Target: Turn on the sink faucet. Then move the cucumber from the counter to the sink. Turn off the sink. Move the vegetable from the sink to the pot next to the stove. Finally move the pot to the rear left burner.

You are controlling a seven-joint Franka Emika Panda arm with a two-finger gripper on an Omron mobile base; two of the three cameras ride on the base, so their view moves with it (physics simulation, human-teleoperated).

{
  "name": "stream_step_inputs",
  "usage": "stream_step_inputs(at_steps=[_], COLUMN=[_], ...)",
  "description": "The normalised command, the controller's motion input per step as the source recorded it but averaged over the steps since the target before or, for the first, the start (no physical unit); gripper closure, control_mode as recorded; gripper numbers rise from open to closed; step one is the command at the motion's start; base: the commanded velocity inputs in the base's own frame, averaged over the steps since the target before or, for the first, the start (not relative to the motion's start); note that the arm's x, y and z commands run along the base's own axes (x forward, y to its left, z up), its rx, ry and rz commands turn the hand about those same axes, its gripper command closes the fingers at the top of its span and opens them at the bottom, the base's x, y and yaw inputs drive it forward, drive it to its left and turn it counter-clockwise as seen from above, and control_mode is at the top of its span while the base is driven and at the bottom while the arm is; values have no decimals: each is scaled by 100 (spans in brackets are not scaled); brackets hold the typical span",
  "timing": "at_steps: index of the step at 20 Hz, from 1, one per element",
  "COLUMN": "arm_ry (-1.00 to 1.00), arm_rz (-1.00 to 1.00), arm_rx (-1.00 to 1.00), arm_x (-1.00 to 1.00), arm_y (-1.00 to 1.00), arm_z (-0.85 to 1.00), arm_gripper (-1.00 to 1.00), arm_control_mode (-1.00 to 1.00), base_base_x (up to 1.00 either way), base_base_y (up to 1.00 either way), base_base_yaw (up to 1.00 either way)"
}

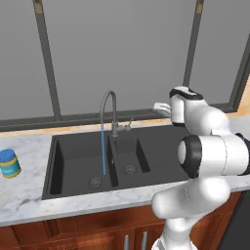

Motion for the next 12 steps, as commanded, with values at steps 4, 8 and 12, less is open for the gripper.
stream_step_inputs(at_steps=[4,8,12], arm_ry=[22,24,22], arm_rz=[0,0,0], arm_rx=[0,0,0], arm_x=[-32,-56,-74], arm_y=[-46,-55,-63], arm_z=[43,-18,-46], arm_gripper=[-100,-100,-100], arm_control_mode=[-100,-100,-100], base_base_x=[0,0,0], base_base_y=[0,0,0], base_base_yaw=[0,0,0])
